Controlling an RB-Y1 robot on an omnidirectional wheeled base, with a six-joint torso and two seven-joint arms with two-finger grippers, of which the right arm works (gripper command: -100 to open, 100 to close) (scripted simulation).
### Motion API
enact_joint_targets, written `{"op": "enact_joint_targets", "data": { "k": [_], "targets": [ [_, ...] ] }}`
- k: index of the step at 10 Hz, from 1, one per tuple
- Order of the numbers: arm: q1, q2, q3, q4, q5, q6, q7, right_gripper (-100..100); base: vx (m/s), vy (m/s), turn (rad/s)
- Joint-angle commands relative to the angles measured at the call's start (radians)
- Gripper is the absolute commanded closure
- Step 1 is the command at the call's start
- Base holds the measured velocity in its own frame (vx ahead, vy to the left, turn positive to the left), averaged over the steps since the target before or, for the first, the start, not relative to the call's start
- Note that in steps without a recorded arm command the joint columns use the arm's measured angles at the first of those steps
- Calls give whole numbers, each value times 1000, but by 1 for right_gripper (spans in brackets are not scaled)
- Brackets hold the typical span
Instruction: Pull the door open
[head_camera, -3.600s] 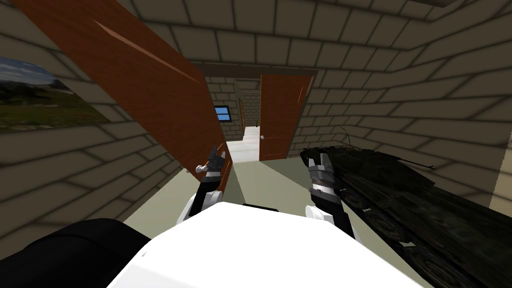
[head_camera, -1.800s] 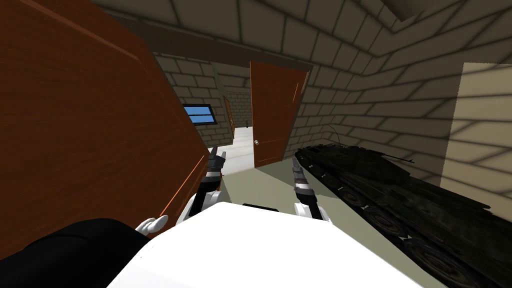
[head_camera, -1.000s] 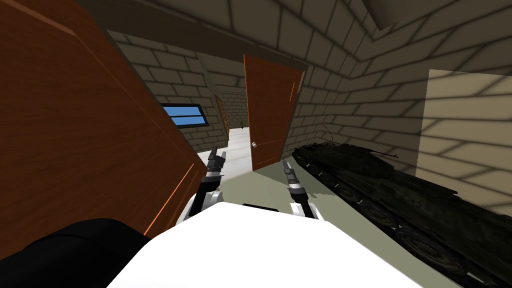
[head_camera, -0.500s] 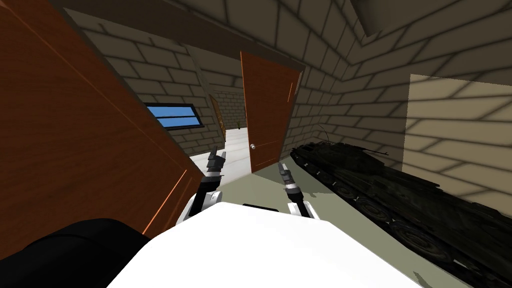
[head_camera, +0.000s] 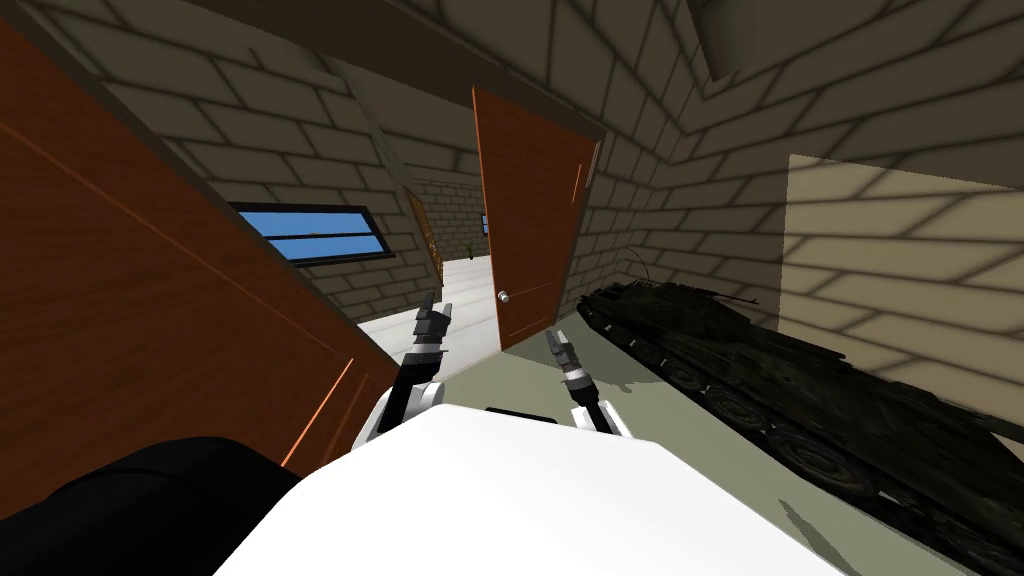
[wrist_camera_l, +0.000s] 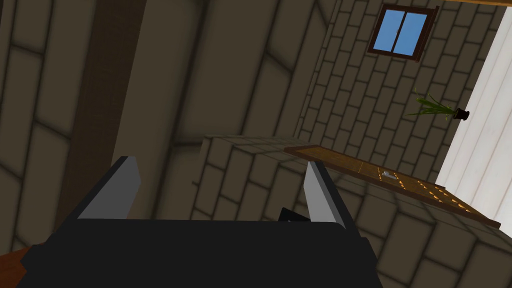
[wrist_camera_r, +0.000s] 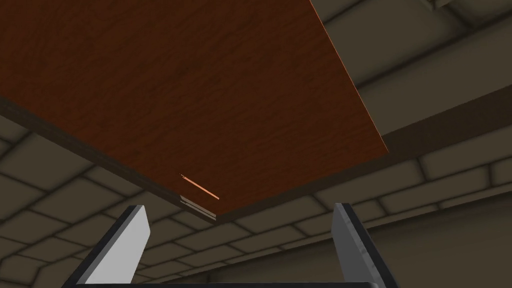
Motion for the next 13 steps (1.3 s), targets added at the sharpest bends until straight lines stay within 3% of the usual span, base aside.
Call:
{"op": "enact_joint_targets", "data": {
  "k": [1,5,8,13],
  "targets": [
    [-16,-2,12,36,21,-14,25,-100,137,95,-153],
    [-48,-6,33,109,58,-44,70,-100,79,75,-105],
    [-86,-10,59,198,104,-80,124,-100,120,100,-133],
    [-130,-13,88,302,157,-122,188,-100,89,93,-126]
  ]
}}
